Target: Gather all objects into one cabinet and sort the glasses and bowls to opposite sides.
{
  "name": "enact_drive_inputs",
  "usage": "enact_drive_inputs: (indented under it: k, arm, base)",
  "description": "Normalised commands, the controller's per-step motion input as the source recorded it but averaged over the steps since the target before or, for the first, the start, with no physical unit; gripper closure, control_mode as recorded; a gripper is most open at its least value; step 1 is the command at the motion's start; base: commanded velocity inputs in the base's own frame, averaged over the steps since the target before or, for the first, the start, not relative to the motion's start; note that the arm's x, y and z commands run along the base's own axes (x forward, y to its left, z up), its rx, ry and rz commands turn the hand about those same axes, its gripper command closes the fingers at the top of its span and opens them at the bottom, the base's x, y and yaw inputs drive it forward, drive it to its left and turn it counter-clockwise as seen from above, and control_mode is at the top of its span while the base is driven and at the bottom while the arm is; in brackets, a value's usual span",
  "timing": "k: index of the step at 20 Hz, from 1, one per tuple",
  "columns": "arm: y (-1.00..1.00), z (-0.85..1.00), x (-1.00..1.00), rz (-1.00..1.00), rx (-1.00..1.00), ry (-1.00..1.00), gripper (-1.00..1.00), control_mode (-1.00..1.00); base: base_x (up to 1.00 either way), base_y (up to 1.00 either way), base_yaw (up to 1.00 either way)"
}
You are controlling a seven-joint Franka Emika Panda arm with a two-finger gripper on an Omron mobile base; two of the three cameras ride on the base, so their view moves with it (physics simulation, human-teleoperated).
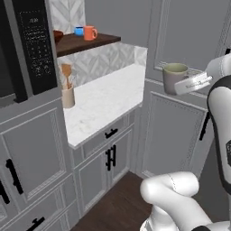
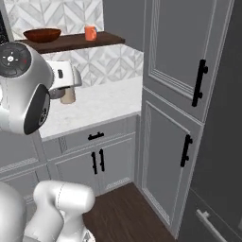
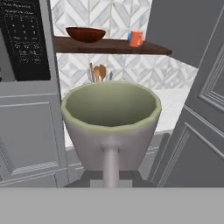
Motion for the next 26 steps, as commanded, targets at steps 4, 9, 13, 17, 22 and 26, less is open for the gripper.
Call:
enact_drive_inputs:
  k: [4, 9, 13, 17, 22, 26]
  arm:
    - [0.0, 0.0, 0.0, 0.0, 0.0, 0.0, 1.0, 1.0]
    - [0.0, 0.0, 0.0, 0.0, 0.0, 0.0, 1.0, 1.0]
    - [0.0, 0.0, 0.0, 0.0, 0.0, 0.0, 1.0, 1.0]
    - [0.0, 0.0, 0.0, 0.0, 0.0, 0.0, 1.0, 1.0]
    - [0.0, 0.0, 0.0, 0.0, 0.0, 0.0, 1.0, 1.0]
    - [0.0, 0.0, 0.0, 0.0, 0.0, 0.0, 1.0, 1.0]
  base:
    - [0.88, 0.0, 0.25]
    - [0.68, 0.0, 0.23]
    - [0.26, 0.0, 0.26]
    - [0.02, 0.0, 0.32]
    - [0.29, 0.0, 0.31]
    - [0.77, -0.15, 0.11]
